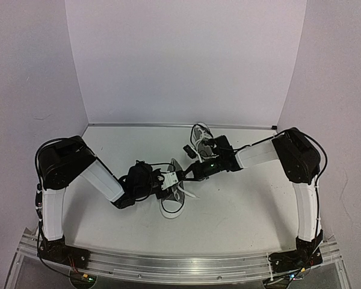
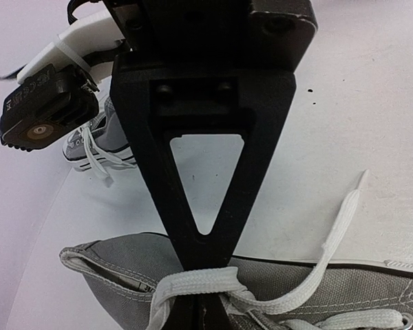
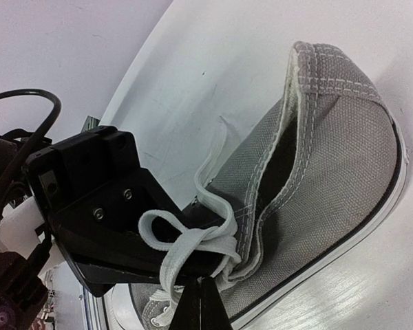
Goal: Tie the shoes
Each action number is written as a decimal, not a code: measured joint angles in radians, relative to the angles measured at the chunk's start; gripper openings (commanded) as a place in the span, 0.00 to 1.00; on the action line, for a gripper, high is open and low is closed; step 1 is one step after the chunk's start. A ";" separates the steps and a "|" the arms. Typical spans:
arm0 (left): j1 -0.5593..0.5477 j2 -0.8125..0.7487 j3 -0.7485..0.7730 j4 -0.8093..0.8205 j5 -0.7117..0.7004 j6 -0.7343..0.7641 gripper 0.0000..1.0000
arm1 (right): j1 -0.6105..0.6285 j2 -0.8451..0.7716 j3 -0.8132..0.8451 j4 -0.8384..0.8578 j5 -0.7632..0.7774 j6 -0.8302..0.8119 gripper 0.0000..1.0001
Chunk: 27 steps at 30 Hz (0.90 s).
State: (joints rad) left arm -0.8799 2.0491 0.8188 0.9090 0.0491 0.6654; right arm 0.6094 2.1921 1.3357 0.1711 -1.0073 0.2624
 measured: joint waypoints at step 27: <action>-0.003 -0.202 -0.095 -0.247 -0.007 0.004 0.26 | 0.000 -0.001 -0.006 0.001 0.043 -0.010 0.00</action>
State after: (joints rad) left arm -0.8825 1.8467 0.7236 0.6619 0.0420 0.6698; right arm 0.6094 2.1914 1.3299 0.1719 -0.9640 0.2520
